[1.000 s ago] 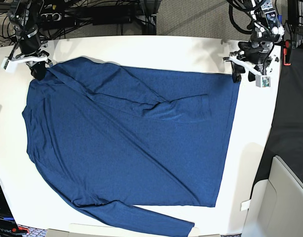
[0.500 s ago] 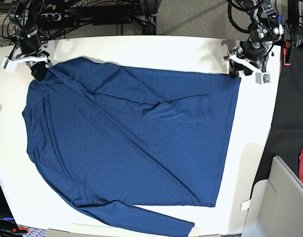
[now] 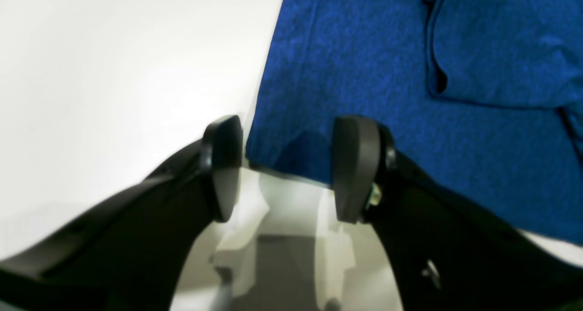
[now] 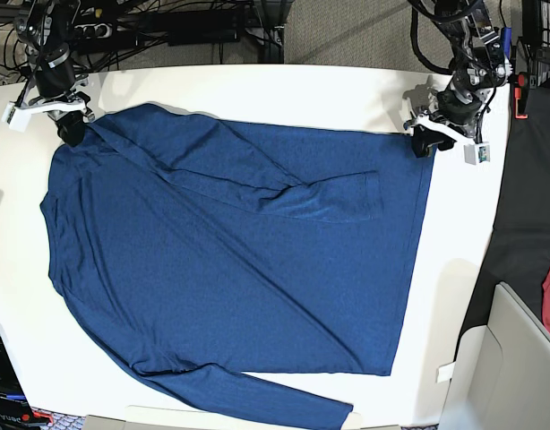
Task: Fold the T-shirt properly
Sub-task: 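Lift both shoulder corners and pull them apart to stretch the shirt, then lower the held shoulder corners onto the table and release them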
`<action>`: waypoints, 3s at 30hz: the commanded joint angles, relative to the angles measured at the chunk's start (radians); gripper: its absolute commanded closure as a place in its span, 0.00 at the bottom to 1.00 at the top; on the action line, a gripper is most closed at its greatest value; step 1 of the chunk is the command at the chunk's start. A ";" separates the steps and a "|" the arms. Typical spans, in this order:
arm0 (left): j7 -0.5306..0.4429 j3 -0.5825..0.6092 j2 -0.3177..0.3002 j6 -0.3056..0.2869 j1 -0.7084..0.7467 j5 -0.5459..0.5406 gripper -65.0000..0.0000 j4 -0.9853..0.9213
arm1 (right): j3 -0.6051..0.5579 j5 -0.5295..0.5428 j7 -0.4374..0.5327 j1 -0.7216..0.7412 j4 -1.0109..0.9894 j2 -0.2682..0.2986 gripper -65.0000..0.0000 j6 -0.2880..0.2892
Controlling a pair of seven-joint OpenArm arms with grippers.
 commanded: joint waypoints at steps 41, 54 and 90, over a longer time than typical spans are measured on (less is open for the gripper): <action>0.091 -0.045 -0.039 -0.161 0.220 -0.077 1.00 0.250 | 0.011 0.021 0.020 -0.115 0.021 0.015 0.99 0.075; 0.091 -0.114 -0.039 -0.162 0.257 -0.080 1.00 0.299 | 0.071 0.022 0.021 -0.106 0.023 0.018 0.99 0.130; 0.198 -0.105 -0.032 -0.159 -0.290 -0.072 1.00 0.113 | 0.030 0.019 0.020 0.580 -0.519 0.104 0.99 0.130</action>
